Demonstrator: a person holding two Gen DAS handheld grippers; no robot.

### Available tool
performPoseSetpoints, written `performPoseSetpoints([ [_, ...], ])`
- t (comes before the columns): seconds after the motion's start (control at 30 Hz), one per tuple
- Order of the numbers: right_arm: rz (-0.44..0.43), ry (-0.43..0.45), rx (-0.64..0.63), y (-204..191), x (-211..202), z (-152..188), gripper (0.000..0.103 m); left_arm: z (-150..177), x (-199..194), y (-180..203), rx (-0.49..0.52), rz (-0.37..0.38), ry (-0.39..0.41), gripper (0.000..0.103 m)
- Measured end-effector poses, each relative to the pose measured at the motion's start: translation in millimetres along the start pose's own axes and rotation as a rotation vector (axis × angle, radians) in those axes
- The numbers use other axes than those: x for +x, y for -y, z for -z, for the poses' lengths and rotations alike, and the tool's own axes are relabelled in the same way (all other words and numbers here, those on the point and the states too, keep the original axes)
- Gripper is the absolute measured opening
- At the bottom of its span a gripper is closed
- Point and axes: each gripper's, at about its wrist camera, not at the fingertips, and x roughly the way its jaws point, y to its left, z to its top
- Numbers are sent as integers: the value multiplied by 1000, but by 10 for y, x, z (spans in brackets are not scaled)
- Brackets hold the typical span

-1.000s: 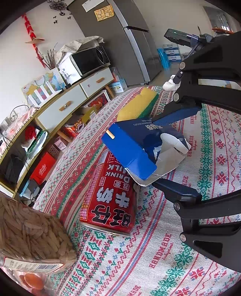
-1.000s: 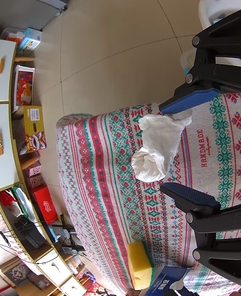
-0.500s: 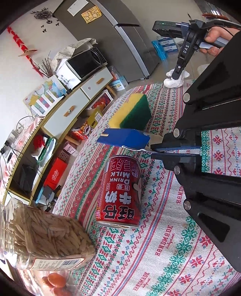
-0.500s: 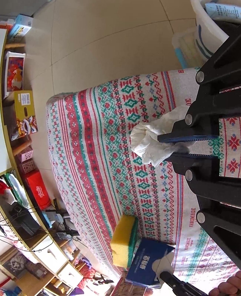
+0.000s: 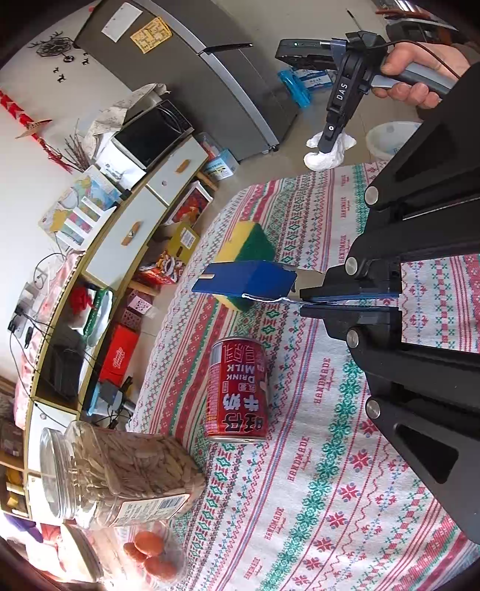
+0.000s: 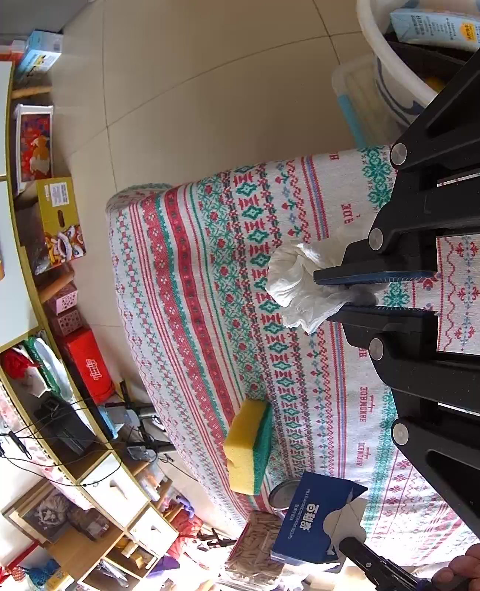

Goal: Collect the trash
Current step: 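Drop the tissue box into the bin with the left tool while the right tool drops the tissue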

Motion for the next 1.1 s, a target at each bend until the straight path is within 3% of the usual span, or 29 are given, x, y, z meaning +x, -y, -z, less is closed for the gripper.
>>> performPoseSetpoints([
  [0.17, -28, 22, -35, -152, -211, 87, 8, 193, -95, 234, 76, -51, -58, 1],
  [0.47, -38, 59, -11, -33, -606, 267, 8, 553, -288, 842, 213, 6, -116, 1],
  [0.8, -30, 125, 105, 547, -1154, 490, 8, 1021, -323, 1515, 326, 109, -171, 1],
  [1.1, -50, 179, 244, 1214, -1587, 773, 8, 1336, -188, 2007, 364, 175, -223, 1],
])
